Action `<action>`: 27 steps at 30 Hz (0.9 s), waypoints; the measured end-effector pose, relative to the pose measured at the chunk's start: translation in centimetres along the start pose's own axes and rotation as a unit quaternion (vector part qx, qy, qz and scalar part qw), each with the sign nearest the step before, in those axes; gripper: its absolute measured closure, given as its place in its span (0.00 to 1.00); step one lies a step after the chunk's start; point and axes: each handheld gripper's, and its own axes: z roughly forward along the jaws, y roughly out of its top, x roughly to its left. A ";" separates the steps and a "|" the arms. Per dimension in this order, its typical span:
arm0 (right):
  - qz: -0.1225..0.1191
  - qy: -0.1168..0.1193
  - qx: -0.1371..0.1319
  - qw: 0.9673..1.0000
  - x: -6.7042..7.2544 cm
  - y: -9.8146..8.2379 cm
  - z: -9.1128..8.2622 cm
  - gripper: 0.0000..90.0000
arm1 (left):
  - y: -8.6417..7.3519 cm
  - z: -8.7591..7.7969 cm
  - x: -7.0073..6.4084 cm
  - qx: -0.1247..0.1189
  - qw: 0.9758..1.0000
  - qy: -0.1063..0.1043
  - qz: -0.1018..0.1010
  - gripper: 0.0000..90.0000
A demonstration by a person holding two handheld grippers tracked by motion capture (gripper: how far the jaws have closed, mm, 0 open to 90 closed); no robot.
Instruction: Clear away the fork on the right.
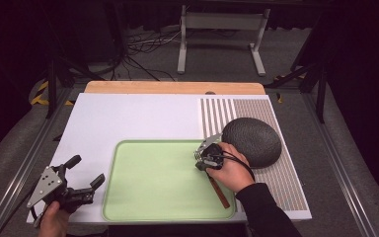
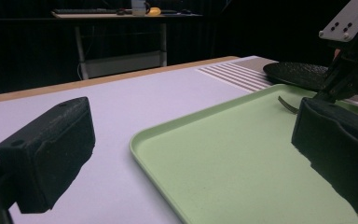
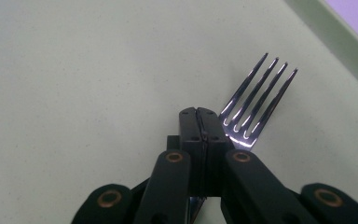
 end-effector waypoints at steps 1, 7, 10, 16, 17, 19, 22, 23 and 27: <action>0.000 0.000 0.001 1.000 0.0 0.0 0.0 1.00 | 0.0 0.0 0.0 0.000 1.000 0.000 0.000 0.00; 0.005 -0.005 0.003 1.000 -0.1 -0.1 -0.1 1.00 | 0.0 0.0 0.0 0.000 1.000 0.000 0.000 0.00; 0.008 -0.011 0.004 1.000 -0.2 -0.2 -0.2 1.00 | 0.0 0.0 0.0 0.000 1.000 0.000 0.000 0.00; 0.019 -0.025 0.006 0.999 -0.7 -0.7 -0.5 1.00 | 0.0 0.0 0.0 0.000 1.000 -0.001 0.000 0.00; 0.021 -0.026 0.007 0.999 -0.8 -0.8 -0.6 1.00 | 0.0 0.0 0.0 0.001 1.000 -0.001 0.000 0.00; 0.026 -0.030 0.006 0.999 -1.1 -1.0 -0.8 1.00 | 0.0 0.0 0.0 0.002 1.000 -0.001 0.001 0.00; 0.034 -0.035 0.004 0.999 -1.3 -1.3 -0.9 1.00 | 0.0 0.0 0.0 0.002 1.000 -0.001 0.001 0.00; 0.036 -0.037 0.004 0.999 -1.4 -1.4 -1.0 1.00 | 0.0 0.0 0.0 0.002 1.000 -0.001 0.001 0.00; 0.041 -0.042 0.005 0.998 -1.7 -1.7 -1.1 1.00 | 0.0 0.0 0.0 0.002 1.000 -0.001 0.001 0.00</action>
